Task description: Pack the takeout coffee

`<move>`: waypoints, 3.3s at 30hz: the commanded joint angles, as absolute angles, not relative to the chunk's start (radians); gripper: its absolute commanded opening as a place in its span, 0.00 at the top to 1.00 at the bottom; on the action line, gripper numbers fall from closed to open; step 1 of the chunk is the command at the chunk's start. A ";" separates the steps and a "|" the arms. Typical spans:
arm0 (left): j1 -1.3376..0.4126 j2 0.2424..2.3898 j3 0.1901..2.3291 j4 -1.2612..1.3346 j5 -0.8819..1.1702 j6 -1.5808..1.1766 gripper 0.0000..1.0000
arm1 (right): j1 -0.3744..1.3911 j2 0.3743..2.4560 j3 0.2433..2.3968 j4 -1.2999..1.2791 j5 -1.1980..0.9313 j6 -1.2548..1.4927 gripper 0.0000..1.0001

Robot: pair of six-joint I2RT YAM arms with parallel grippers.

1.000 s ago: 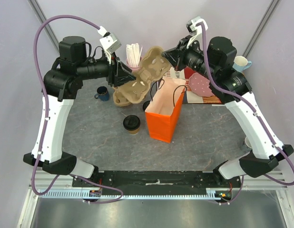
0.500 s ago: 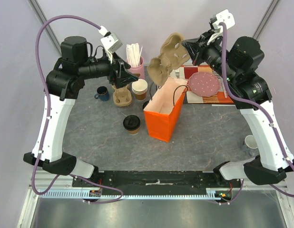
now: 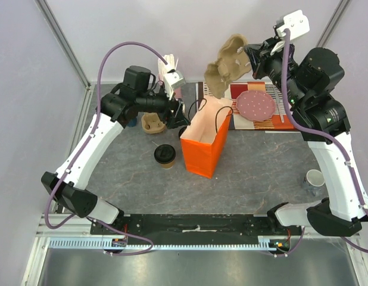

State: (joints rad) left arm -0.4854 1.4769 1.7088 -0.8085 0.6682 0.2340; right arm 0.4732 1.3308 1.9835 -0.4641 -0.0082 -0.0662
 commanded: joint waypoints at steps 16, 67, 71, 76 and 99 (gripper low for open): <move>-0.529 1.486 1.568 -0.508 0.459 0.015 0.95 | 0.460 1.316 1.916 -0.623 -0.100 -0.189 1.00; -0.525 1.445 1.489 -0.492 0.430 -0.173 0.98 | 0.451 1.364 1.749 -0.552 -0.101 0.115 1.00; -0.525 1.448 1.494 -0.494 0.426 -0.170 0.98 | 0.451 1.351 1.717 -0.572 -0.191 0.123 1.00; -0.525 1.450 1.494 -0.492 0.425 -0.170 0.98 | 0.453 1.318 1.637 -0.571 -0.308 0.179 1.00; -0.525 1.427 1.474 -0.511 0.472 -0.245 0.98 | 0.451 1.264 1.407 -0.632 -0.210 0.176 1.00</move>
